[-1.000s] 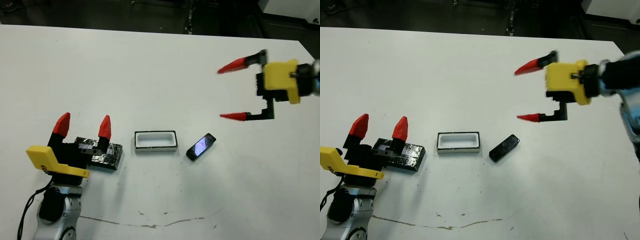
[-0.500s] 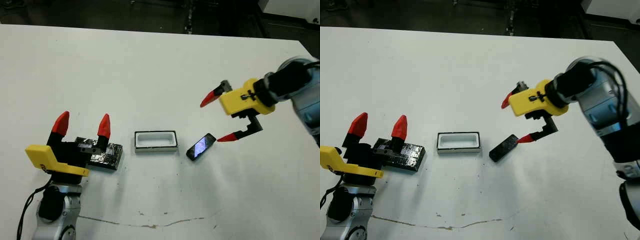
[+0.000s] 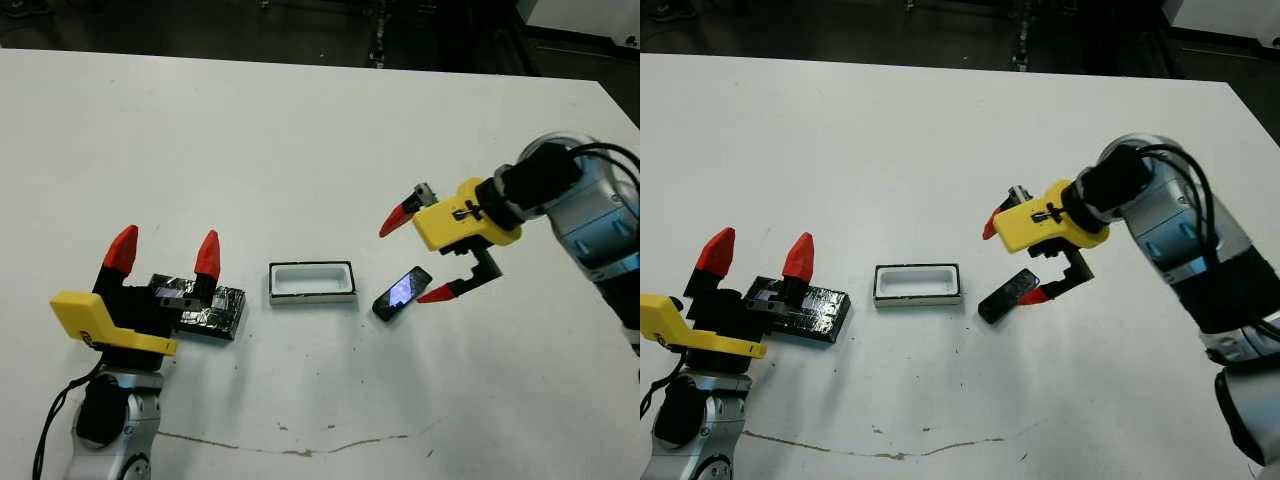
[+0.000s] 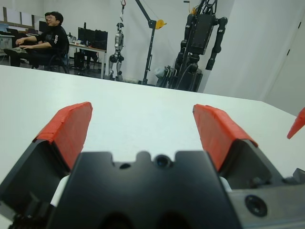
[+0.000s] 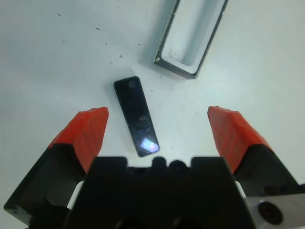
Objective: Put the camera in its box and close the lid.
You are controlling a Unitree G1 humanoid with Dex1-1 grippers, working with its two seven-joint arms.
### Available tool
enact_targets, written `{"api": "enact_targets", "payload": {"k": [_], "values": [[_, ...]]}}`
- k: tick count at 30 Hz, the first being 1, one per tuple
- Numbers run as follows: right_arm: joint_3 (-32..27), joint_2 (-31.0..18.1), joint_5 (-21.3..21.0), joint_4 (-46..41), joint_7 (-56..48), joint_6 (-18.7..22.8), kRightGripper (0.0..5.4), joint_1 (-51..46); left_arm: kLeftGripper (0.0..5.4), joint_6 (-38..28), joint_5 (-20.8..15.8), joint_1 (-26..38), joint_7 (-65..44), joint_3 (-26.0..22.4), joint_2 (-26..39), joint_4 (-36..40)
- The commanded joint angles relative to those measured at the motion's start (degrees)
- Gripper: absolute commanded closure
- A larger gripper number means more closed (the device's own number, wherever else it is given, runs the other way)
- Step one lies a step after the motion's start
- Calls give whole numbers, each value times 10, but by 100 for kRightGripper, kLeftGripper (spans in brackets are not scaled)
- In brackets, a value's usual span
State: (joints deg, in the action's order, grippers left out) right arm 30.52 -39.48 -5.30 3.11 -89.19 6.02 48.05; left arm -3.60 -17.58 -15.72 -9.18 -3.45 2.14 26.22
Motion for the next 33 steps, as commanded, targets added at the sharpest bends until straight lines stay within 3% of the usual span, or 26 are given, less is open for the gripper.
{"api": "enact_targets", "payload": {"k": [1, 13, 23, 33], "values": [[9, 7, -2, 14, -3, -4, 2, -16, 0, 4, 5, -8, 1, -1, 3, 4], [17, 30, -7, 79, -5, -31, 14, -26, 0, -3, 4, -10, -3, 0, 2, 1], [17, 46, -26, 131, 14, -69, 159, -29, 0, 3, 8, -13, 3, 3, 1, 7], [3, 52, -21, 128, 24, -60, 318, -49, 0, 5, 4, -14, 2, 2, 1, 7]]}}
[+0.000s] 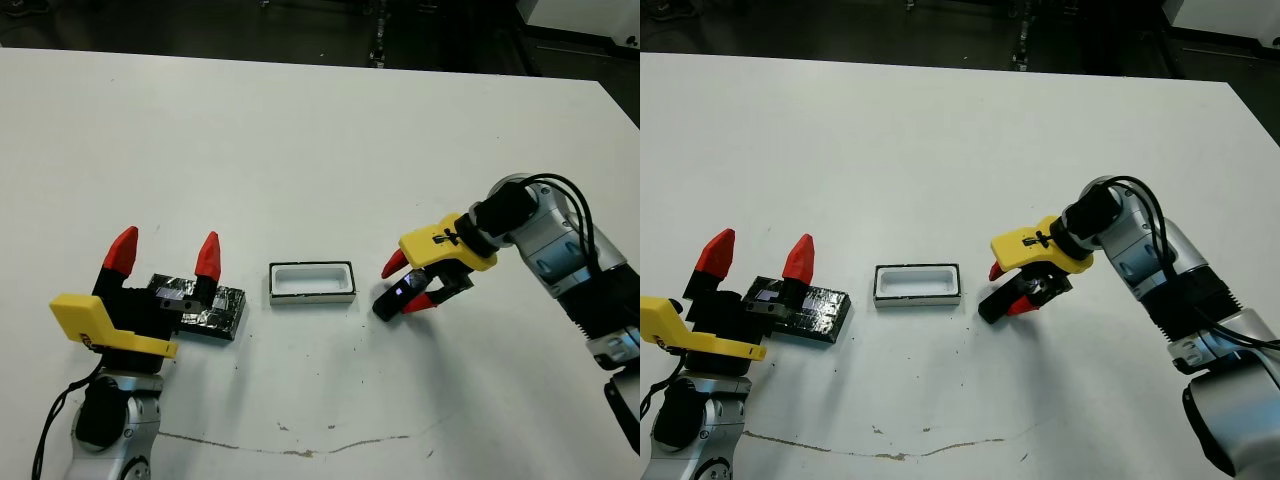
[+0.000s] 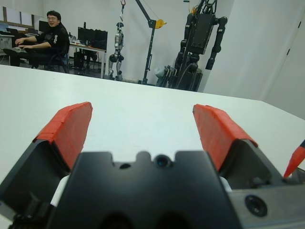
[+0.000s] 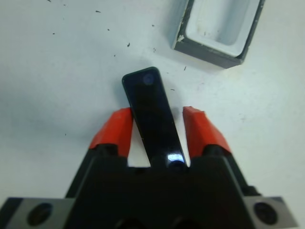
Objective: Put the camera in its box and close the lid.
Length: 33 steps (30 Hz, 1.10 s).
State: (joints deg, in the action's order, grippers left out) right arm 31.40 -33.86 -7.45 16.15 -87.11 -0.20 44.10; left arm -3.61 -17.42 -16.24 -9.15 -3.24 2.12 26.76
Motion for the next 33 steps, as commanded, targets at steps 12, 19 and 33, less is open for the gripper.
{"api": "enact_targets", "payload": {"k": [12, 19, 33], "values": [[-2, -12, -3, -9, -8, 5, 374, -8, 0, 1, 8, -7, 4, 0, 0, 0], [-20, -22, 0, -17, -11, 58, 374, -2, 0, -6, 12, -6, 1, 0, -1, -6], [-176, 31, 143, 60, 35, 224, 374, 75, 0, -1, 25, -2, 7, 3, 0, -2]]}}
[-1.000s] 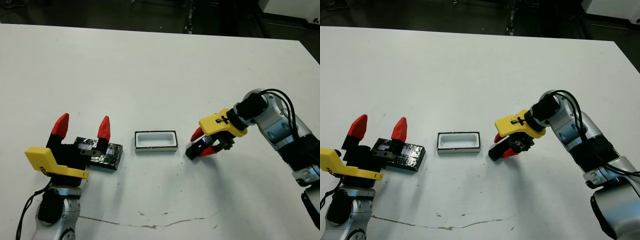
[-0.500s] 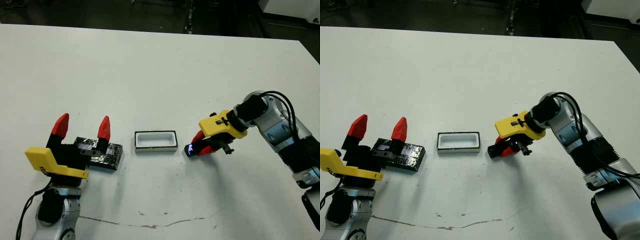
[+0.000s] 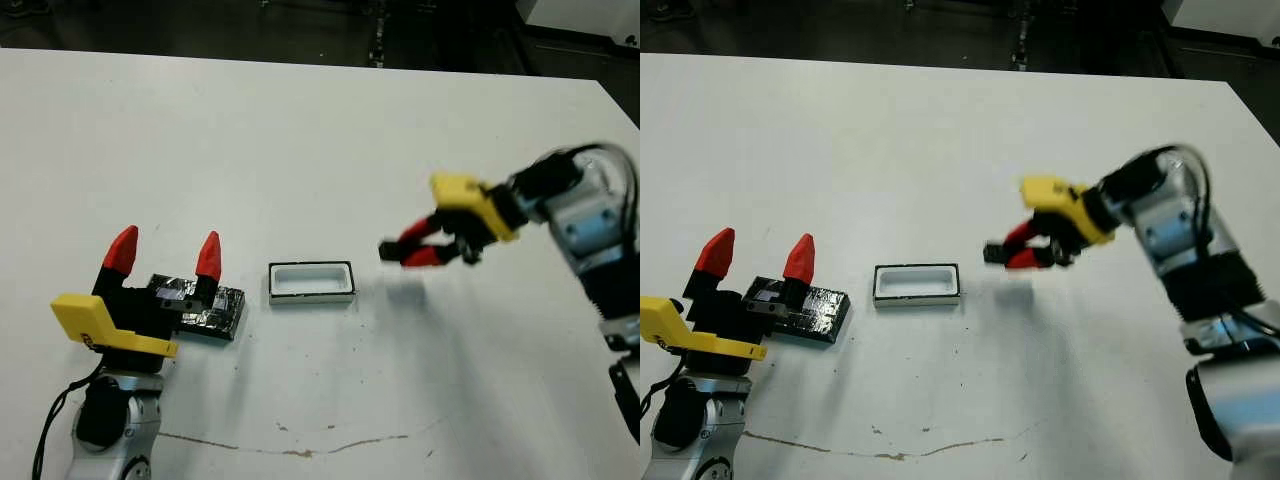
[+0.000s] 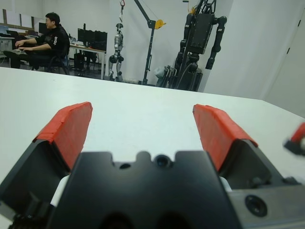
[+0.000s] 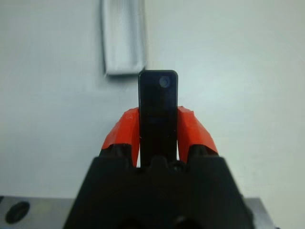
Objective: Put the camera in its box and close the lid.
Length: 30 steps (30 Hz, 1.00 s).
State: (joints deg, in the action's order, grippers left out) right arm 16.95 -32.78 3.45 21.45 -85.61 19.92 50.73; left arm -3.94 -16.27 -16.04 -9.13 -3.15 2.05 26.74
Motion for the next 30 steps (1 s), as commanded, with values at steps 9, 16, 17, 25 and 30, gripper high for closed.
{"api": "enact_targets", "payload": {"k": [9, 16, 17, 25, 30], "values": [[-35, 106, 84, 11, 78, 81, 374, 4, 0, 4, 7, -6, 8, 1, -3, 0], [-4, 145, 75, -23, 120, 97, 374, -3, 0, -2, -5, -8, 2, -1, -2, -3], [1, 150, 75, -25, 124, 99, 374, -3, 0, -3, -6, -8, 1, -1, -2, -4], [28, 173, 82, -26, 121, 107, 374, -17, 0, -3, 3, -8, 7, -1, -2, -5], [43, 174, 79, -37, 116, 105, 374, -35, 0, -5, 0, -9, 5, -2, -3, -7]]}}
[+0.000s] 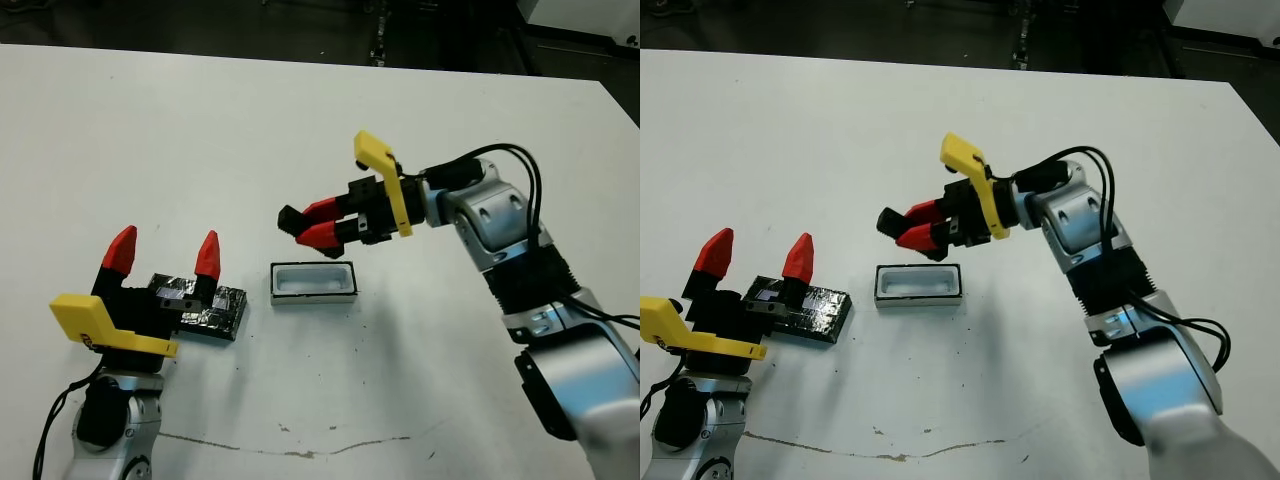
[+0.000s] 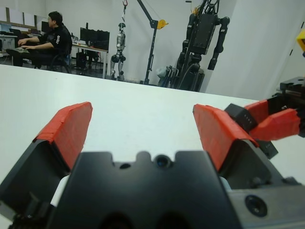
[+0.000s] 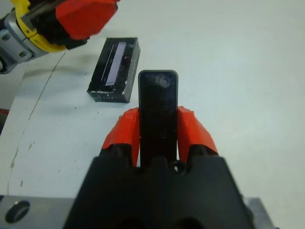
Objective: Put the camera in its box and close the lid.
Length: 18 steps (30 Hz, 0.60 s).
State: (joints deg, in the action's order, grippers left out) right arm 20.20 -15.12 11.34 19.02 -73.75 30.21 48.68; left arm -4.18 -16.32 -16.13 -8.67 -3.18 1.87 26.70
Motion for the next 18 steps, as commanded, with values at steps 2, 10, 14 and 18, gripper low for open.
{"api": "enact_targets", "payload": {"k": [2, 10, 14, 18], "values": [[21, -5, -1, -15, -7, 2, 374, -22, 0, -2, -5, -8, -2, -2, -1, -7], [42, -14, -9, -42, -4, -3, 374, -47, 0, 1, -2, -10, 1, -2, -1, -3], [48, -17, -17, -43, 0, -9, 374, -48, 0, -1, 0, -9, 2, -1, -2, -5], [52, -19, -19, -44, 0, 1, 374, -46, 0, -2, 1, -8, 2, -1, -2, -5]]}}
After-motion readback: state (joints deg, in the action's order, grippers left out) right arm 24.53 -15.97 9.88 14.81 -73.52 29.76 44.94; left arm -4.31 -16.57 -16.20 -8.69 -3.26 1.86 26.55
